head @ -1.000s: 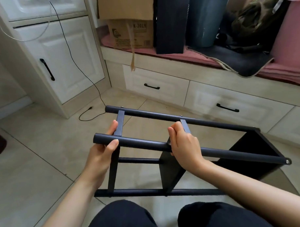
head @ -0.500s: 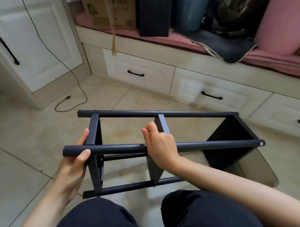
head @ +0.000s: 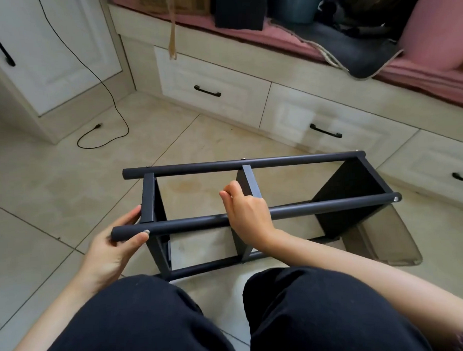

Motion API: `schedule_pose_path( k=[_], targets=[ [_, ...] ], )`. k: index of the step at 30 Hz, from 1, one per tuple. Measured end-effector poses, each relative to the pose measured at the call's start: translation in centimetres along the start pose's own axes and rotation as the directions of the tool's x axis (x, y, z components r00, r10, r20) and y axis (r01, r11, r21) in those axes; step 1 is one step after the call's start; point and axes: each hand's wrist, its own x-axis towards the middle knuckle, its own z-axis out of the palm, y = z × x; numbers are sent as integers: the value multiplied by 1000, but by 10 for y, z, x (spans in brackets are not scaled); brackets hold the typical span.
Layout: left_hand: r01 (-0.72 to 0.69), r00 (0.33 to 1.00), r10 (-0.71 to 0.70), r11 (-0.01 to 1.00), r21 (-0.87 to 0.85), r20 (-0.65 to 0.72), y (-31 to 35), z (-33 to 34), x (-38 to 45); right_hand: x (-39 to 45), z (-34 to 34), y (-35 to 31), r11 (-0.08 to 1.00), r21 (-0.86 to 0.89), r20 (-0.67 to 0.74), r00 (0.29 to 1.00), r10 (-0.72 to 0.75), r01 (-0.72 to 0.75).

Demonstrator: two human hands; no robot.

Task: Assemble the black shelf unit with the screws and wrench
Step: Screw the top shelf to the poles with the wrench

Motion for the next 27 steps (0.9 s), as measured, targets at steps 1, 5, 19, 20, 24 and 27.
schedule_pose_path(
  k=[1, 5, 19, 20, 24, 27],
  targets=[
    [-4, 1000, 5, 997, 73, -14, 0, 0, -1, -1, 1, 2, 1000, -1, 24, 1000, 9, -9],
    [-8, 999, 16, 985, 171, -50, 1, 3, 0, -1, 2, 4, 999, 9, 60, 997, 48, -49],
    [-187, 963, -98, 425, 886, 251, 75, -9, 42, 0, -7, 9, 1000, -3, 187, 982, -10, 11],
    [-201, 953, -148, 347, 916, 265, 79, -8, 49, -1, -7, 9, 999, -23, 196, 980, -26, 31],
    [-246, 906, -333, 84, 966, 260, 90, -3, 72, -1, -6, 10, 992, -103, 251, 967, -45, 72],
    [-252, 871, -425, 48, 967, 248, 96, 0, 80, 2, -7, 11, 992, -101, 310, 950, -38, 73]
  ],
)
